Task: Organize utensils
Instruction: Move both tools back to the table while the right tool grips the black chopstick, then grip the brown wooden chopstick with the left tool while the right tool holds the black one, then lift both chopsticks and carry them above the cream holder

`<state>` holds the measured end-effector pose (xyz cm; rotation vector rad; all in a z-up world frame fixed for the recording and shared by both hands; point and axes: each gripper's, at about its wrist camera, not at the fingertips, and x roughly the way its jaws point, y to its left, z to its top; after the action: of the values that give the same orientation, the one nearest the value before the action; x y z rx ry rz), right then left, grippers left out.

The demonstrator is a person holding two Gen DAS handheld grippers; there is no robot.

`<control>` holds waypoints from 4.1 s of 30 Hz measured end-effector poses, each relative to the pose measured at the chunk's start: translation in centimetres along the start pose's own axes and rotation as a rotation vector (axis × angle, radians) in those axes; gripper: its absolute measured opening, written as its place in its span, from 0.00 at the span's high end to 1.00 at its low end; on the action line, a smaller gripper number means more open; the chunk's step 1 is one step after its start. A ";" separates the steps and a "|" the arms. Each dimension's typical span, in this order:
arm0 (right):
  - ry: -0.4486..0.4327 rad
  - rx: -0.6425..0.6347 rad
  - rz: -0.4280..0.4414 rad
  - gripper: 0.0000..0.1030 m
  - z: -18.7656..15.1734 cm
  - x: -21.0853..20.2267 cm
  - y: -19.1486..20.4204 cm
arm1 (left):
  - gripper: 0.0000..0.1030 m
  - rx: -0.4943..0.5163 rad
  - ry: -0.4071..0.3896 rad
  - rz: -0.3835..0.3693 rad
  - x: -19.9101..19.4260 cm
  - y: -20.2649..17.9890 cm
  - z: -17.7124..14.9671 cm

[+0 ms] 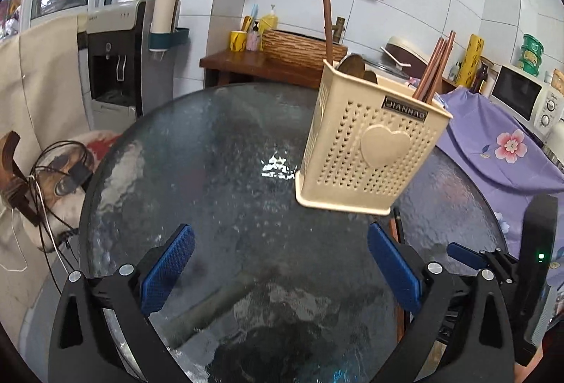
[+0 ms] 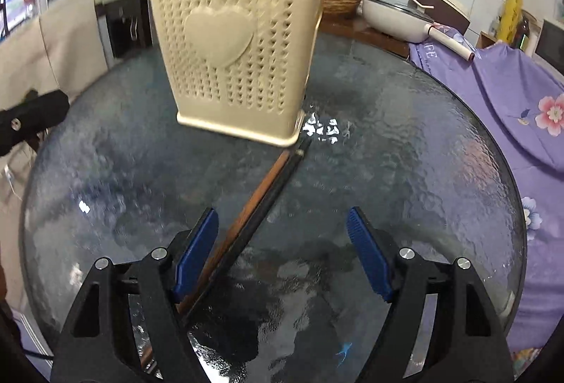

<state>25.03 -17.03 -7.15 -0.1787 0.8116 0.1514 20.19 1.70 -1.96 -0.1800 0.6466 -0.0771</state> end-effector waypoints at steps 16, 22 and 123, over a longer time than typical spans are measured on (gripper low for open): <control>0.055 0.165 0.035 0.27 -1.8 -0.2 -5.8 | 0.06 0.033 0.050 -0.041 0.7 -1.6 -1.8; 0.065 0.015 0.046 0.27 -0.7 0.3 -0.7 | 0.06 0.023 0.044 -0.030 0.3 -1.3 -1.6; -0.320 0.084 0.359 0.92 5.6 -14.4 -6.3 | 0.93 0.256 -0.017 -0.333 -6.3 -7.8 5.1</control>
<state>20.48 -22.88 7.79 0.0725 0.5232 0.4710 18.13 -4.40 7.21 -0.0391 0.5792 -0.4759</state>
